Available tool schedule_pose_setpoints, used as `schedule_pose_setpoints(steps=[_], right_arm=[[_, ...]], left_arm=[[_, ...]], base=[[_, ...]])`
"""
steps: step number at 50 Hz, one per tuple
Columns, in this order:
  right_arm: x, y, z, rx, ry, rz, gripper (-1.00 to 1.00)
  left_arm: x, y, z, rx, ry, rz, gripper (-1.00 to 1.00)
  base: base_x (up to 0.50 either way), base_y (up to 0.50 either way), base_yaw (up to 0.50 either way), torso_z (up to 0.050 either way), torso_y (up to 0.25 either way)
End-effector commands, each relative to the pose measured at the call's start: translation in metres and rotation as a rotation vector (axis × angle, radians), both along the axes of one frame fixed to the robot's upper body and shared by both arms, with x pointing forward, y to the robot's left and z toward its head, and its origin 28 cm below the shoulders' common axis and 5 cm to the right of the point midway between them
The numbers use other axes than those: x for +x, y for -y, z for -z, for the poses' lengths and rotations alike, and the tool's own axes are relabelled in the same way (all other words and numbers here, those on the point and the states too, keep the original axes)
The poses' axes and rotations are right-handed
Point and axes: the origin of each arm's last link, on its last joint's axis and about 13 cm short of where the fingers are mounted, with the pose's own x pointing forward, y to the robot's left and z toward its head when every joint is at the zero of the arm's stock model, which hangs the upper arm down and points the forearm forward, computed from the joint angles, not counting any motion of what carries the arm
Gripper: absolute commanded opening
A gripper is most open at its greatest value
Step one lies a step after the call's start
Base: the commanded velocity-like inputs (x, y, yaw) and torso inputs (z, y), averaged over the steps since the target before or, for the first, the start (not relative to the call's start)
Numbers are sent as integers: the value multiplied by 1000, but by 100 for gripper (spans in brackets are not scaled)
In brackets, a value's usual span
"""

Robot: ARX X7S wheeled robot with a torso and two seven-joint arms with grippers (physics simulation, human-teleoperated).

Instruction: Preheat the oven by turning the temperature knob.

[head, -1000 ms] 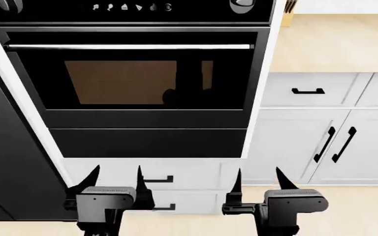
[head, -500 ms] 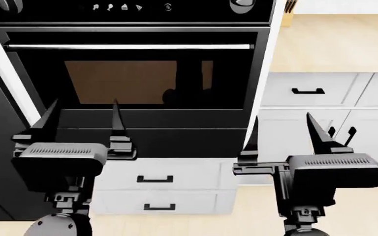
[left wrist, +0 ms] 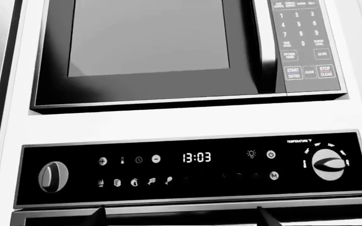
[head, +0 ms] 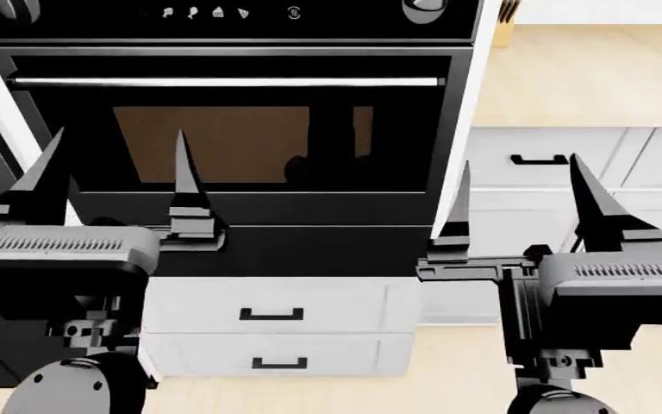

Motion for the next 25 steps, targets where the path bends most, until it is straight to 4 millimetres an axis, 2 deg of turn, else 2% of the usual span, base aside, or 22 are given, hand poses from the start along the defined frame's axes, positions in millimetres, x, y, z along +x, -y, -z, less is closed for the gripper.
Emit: schedule_pose_setpoints(steps=[1,14,21,25], right_arm=[[1,0,-6,0,26,-8,100],[-13,1,-16,15,68,-20,100],[-13,1,-15,16,70,-30,100],[-14,1,-15,15,77,-41,100]], left_arm=[[2,0,-2,0,21,2,100],[-10,1,-9,-18,46,21,100],[-10,0,-10,-28,47,20,100],[-10,0,-9,-27,44,19,100]], base=[[0,0,0,0,0],[0,0,0,0,0],[0,8,0,0,0],[0,330,0,0,0]])
